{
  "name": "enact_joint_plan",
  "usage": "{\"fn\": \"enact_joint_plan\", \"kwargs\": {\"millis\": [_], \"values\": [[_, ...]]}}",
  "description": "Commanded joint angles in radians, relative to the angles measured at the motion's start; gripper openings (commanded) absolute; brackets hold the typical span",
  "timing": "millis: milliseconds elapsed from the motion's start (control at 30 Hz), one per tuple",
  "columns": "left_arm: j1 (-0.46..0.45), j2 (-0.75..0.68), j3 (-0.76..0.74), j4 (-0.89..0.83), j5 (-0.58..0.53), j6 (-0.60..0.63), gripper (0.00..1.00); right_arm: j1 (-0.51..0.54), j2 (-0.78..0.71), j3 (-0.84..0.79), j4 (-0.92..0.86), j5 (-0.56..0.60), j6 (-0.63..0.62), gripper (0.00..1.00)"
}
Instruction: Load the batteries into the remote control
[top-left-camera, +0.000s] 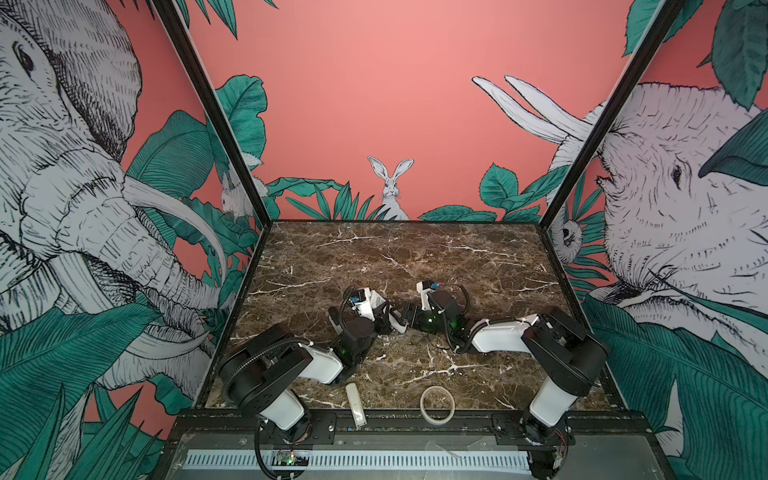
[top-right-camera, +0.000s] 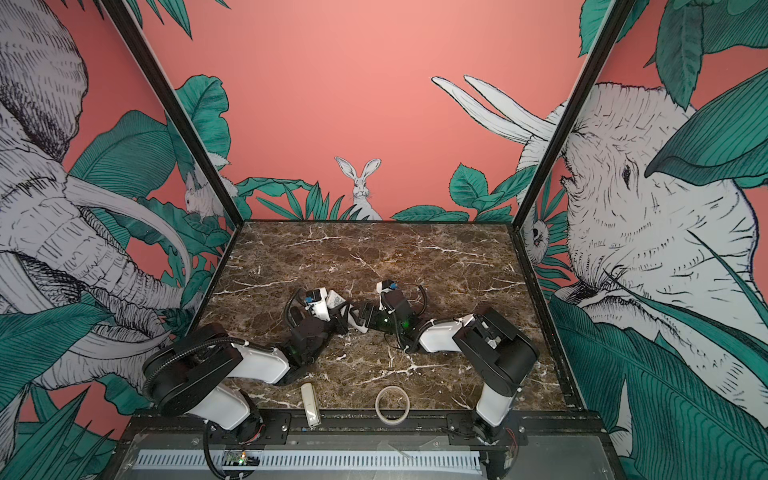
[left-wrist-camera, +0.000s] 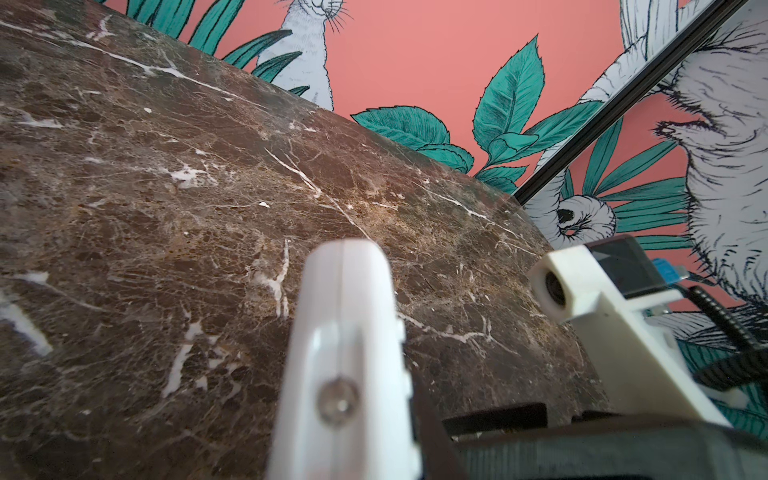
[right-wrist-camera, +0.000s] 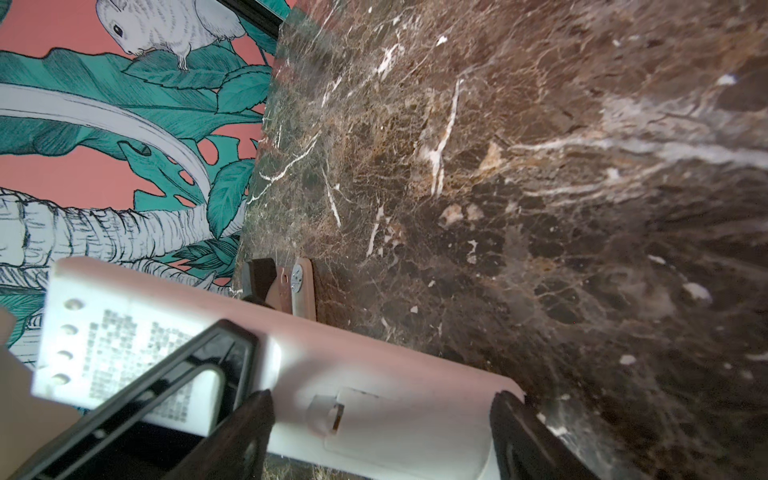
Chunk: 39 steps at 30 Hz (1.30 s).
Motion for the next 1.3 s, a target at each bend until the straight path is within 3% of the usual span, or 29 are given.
{"fn": "enact_joint_plan", "kwargs": {"millis": [0,367,700,900,1133,1267], "values": [[-0.005,0.055,-0.048,-0.241,0.047,0.069,0.00,0.015,0.056,-0.051,-0.114,0.054,0.039,0.80],[-0.002,0.060,-0.044,-0.239,0.052,0.067,0.00,0.031,0.074,-0.059,-0.095,0.048,0.041,0.81],[-0.003,0.059,-0.040,-0.241,0.068,0.079,0.00,0.060,0.101,0.020,-0.127,0.024,0.036,0.88],[-0.003,0.051,-0.036,-0.243,0.090,0.095,0.00,0.100,0.131,0.133,-0.406,0.086,-0.027,0.92],[-0.026,0.013,-0.013,-0.308,0.070,0.135,0.00,0.130,0.156,0.294,-0.824,0.230,-0.183,0.96],[-0.029,0.019,-0.007,-0.309,0.069,0.139,0.00,0.131,0.168,0.353,-0.965,0.291,-0.239,0.98]]}}
